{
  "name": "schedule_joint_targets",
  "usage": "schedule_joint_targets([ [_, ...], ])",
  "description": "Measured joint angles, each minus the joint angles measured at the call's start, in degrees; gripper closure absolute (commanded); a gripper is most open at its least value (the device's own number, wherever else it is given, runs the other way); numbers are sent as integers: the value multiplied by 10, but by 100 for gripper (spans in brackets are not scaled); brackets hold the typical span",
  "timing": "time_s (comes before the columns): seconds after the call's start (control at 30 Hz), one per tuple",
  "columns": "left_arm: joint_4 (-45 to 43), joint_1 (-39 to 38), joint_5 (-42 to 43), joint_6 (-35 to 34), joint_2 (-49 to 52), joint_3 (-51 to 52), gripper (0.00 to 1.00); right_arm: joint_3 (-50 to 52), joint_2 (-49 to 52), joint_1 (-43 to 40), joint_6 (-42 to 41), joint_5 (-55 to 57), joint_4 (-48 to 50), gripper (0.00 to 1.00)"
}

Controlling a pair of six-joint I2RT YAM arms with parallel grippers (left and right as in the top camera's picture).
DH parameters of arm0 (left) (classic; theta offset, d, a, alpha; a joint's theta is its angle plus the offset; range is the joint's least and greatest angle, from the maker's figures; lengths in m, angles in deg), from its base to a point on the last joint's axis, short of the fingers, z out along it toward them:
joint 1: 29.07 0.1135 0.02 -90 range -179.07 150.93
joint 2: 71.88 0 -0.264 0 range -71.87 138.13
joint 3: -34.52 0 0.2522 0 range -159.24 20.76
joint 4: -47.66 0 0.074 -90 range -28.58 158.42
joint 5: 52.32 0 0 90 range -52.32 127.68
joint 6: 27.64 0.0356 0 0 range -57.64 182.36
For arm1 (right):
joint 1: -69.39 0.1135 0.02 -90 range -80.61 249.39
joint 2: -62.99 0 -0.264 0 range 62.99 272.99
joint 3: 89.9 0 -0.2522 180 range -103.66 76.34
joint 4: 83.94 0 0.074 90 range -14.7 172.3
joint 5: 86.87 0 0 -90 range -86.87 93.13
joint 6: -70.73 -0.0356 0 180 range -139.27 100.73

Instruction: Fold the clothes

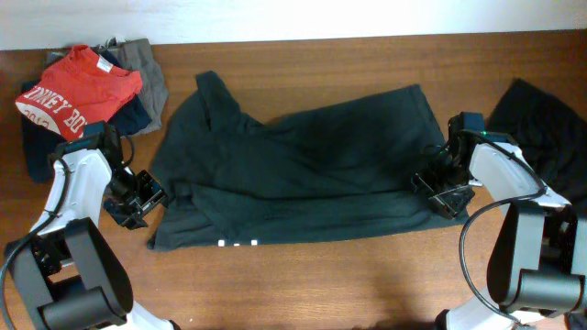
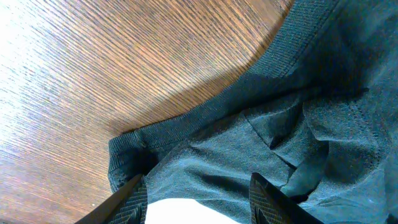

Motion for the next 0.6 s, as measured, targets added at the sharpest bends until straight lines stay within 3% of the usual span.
schedule_joint_targets([
  [0.2, 0, 0, 0, 0, 0, 0, 47, 0, 0, 0, 0, 4, 65, 34],
  [0.43, 0, 0, 0, 0, 0, 0, 47, 2, 28, 0, -2, 6, 77, 41],
  [0.53, 0, 0, 0, 0, 0, 0, 47, 2, 32, 0, -2, 8, 84, 56],
  [0.6, 0, 0, 0, 0, 0, 0, 47, 3, 32, 0, -3, 8, 93, 72],
])
